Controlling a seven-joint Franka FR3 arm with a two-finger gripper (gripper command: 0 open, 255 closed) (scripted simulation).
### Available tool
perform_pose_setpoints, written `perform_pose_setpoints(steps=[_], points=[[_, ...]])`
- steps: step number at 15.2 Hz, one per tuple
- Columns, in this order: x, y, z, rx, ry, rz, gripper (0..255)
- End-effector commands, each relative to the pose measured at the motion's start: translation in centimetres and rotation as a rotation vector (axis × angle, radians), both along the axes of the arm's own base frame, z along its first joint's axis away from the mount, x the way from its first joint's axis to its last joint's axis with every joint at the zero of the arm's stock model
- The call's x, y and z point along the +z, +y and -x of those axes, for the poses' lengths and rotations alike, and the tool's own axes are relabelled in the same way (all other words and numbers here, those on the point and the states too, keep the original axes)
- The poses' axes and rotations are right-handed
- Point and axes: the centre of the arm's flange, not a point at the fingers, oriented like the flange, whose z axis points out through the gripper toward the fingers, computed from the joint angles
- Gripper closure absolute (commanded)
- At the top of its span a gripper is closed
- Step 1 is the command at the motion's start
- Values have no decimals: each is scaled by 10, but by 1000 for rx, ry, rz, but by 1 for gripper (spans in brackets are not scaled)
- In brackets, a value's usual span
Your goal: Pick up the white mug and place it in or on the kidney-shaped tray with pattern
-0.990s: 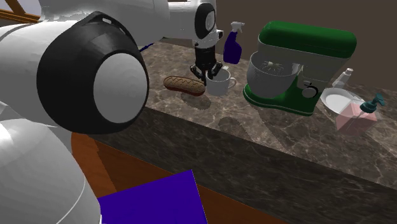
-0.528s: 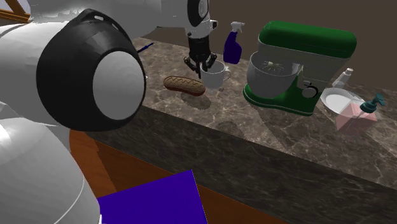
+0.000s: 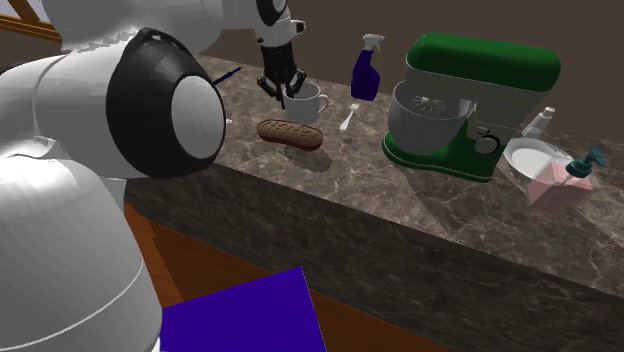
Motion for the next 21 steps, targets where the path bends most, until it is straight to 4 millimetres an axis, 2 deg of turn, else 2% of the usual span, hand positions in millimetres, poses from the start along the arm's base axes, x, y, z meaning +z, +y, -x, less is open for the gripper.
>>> perform_pose_setpoints(steps=[1,2,17,21], points=[[5,17,-17,-1,0,0,255],[5,23,-25,-1,0,0,255],[-74,23,-25,-1,0,0,255],[-76,23,-25,-1,0,0,255]])
